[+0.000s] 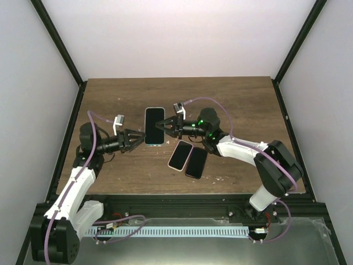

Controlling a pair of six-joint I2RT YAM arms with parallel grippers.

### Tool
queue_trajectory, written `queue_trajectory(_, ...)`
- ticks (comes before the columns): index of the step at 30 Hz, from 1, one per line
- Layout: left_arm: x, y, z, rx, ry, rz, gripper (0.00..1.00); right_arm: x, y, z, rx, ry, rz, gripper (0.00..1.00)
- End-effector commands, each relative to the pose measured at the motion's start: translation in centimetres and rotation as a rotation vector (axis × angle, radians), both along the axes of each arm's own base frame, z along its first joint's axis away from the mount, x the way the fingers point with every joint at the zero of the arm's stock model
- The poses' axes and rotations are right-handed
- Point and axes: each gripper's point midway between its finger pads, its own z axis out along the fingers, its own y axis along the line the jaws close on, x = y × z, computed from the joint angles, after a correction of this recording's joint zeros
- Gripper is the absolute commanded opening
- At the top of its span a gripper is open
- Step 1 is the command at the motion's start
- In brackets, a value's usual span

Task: Put the phone into the phone case

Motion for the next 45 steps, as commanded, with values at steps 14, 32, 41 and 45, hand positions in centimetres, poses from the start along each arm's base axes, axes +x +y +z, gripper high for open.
queue_trajectory(14,-1.2,-1.5,1.0,-0.042,-0.008,-0.064,0.24,1.6,0.2,2.8,0.071,-0.050,-0.053,0.10)
queue_trajectory(32,-0.4,-1.3,0.2,0.017,-0.001,-0.031,0.20,0.5,-0.1,1.4,0.022,-0.065,-0.024,0.13)
queue_trajectory(41,0.6,-1.4,1.6,0.012,-0.073,-0.034,0.37,-1.1,0.0,1.8,0.007,-0.135,0.059,0.11)
queue_trajectory(45,1.3,-1.6,1.2,0.002,-0.060,-0.041,0.26,-1.7,0.4,2.0,0.007,-0.160,0.099,0.11)
